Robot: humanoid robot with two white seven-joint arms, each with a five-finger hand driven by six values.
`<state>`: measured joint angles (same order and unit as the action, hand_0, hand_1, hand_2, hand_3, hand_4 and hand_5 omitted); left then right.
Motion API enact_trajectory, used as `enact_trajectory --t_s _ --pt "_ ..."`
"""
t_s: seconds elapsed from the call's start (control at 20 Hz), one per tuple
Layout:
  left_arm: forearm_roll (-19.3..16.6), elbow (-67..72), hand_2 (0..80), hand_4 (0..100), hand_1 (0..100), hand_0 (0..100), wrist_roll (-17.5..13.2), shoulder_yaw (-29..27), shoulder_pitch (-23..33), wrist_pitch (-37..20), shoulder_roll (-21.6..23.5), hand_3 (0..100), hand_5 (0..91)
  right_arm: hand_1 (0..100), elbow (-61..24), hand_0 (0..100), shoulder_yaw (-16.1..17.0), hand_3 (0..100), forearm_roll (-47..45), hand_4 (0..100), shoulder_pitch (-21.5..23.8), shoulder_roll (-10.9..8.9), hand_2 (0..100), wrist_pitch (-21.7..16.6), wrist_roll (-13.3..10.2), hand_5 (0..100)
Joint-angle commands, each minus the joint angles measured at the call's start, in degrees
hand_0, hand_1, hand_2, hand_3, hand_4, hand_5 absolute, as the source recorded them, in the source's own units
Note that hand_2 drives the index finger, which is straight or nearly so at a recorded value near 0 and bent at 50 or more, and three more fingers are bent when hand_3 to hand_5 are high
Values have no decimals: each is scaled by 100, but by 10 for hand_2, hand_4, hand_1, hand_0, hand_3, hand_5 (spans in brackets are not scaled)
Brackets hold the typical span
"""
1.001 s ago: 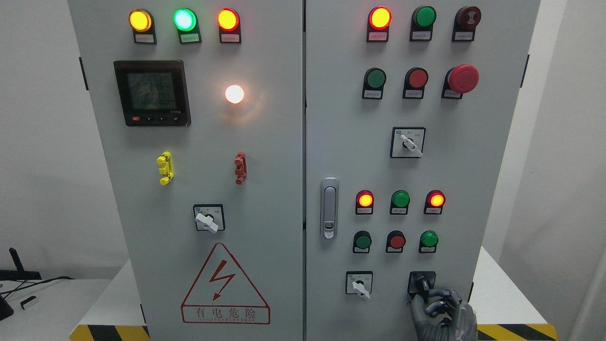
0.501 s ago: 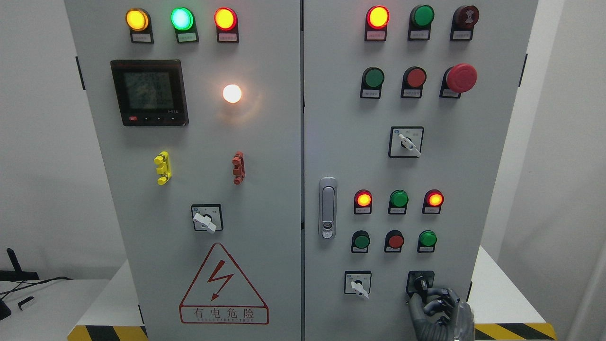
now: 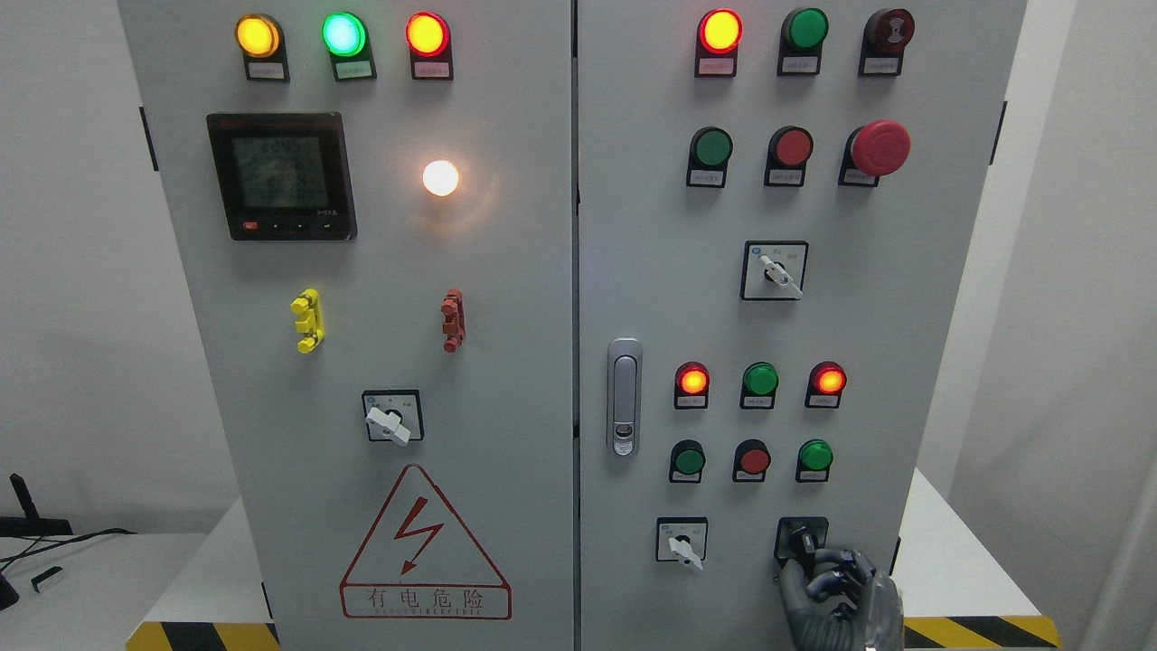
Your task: Trip black knob to open circuit
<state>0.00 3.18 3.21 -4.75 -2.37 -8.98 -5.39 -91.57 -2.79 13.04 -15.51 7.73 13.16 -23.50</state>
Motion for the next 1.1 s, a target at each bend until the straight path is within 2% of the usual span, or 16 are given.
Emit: enact_trajectory --t_s 0.0,1.05 --pt "-176 7 0 0 389 120 -4 0 0 2 3 0 0 930 -19 710 -11 845 -12 816 -5 0 552 -15 -15 913" --pt "-176 -1 0 0 389 120 -4 0 0 2 -6 0 0 948 -63 732 -19 853 -117 816 48 9 560 -15 -15 912"
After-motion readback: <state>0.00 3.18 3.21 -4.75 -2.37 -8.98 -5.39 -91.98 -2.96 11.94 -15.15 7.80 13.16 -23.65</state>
